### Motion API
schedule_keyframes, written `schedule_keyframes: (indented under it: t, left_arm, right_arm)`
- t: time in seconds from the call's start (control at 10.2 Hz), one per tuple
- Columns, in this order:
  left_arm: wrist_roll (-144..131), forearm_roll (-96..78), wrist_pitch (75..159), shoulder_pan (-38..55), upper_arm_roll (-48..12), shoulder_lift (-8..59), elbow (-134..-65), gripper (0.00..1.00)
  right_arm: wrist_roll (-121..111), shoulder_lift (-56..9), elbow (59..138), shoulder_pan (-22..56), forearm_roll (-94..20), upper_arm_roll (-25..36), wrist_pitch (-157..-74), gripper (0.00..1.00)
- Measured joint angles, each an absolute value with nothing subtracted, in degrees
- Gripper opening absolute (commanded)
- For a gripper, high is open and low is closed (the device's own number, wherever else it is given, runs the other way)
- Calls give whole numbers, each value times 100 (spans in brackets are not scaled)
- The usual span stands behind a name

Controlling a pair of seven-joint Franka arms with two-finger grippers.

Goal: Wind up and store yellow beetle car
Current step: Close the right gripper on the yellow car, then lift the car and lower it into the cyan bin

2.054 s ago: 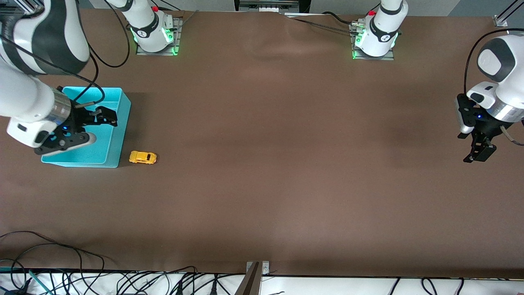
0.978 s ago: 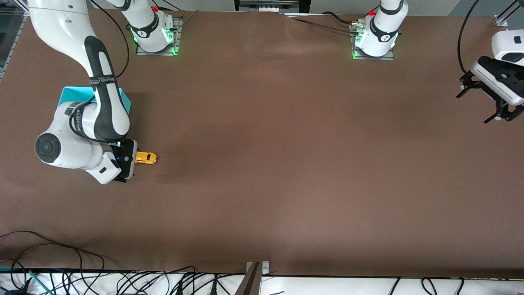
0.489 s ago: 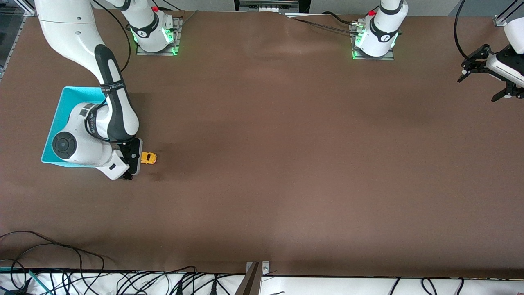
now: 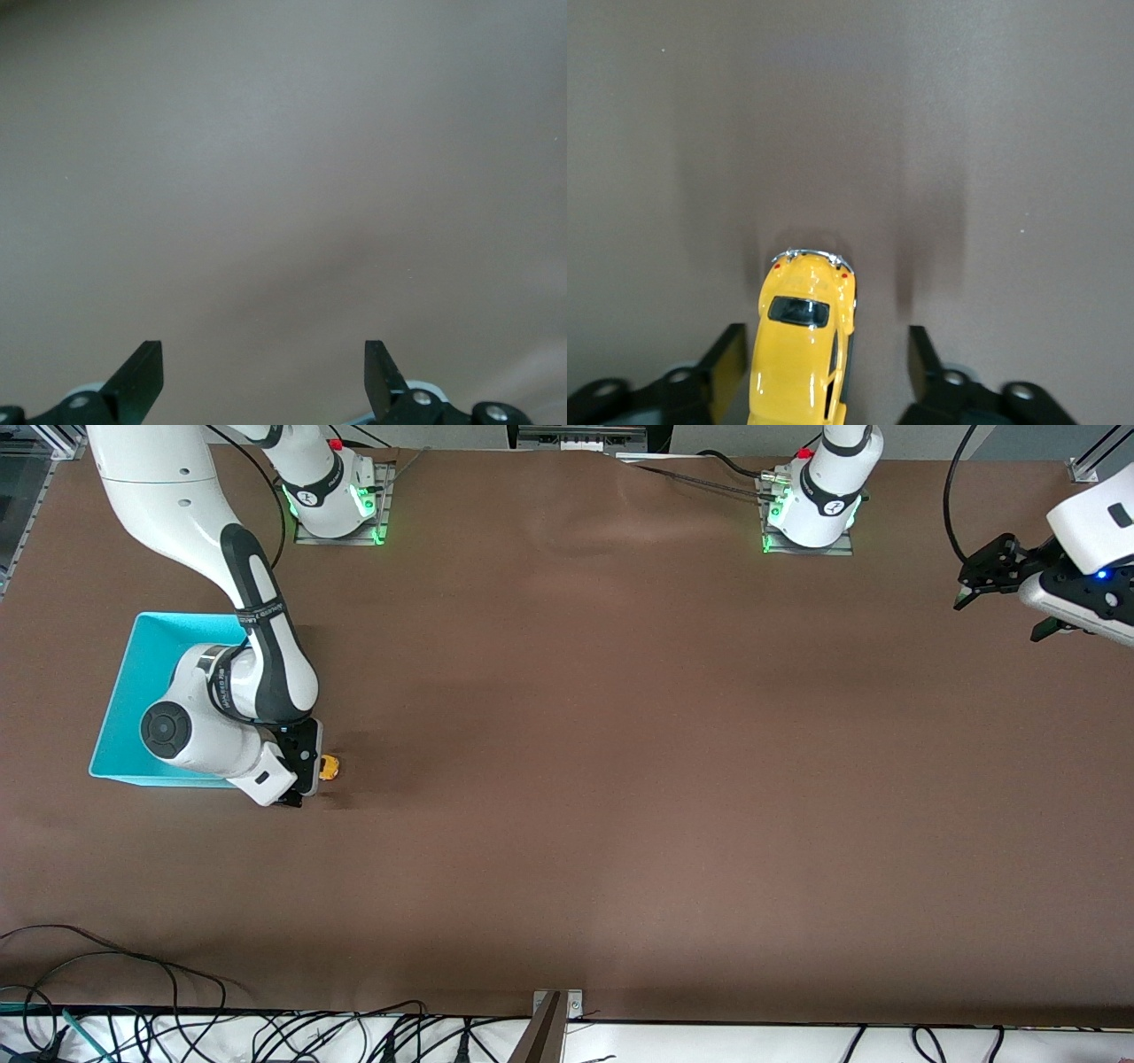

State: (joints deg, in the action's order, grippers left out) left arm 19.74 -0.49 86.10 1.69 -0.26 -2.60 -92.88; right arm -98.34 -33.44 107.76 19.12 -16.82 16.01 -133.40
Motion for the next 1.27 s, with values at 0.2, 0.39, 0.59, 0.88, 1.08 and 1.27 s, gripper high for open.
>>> schedule_keyframes:
  t: [0.2,0.39,0.59,0.88,1.08,1.27]
  left_arm:
    - [1226,-39,8491,169,-192,-72,-9035,100]
    - [715,-37,8457,164,-258,-44,-8985,100]
    - [614,-36,8446,141,-261,-43,-8979,100]
    - [438,-37,8445,-62,-392,-41,-8970,100]
    - [364,-37,8444,-67,-461,-41,-8967,100]
    - [351,-37,8444,-91,-462,-38,-8965,100]
  right_arm:
    - [-9916,-3328,10776,1911,-1728,1601,-13347,0]
    - [-9878,-3243,10773,1911,-1843,1586,-13328,0]
    - [-9162,-2918,10711,1947,-1877,1457,-12961,0]
    - [-7743,-2119,10585,2094,-1429,1458,-11905,0]
    - [-7388,-1707,10572,2084,-949,1776,-11481,0]
    - [-7365,-1593,10646,2041,-845,2488,-11058,0]
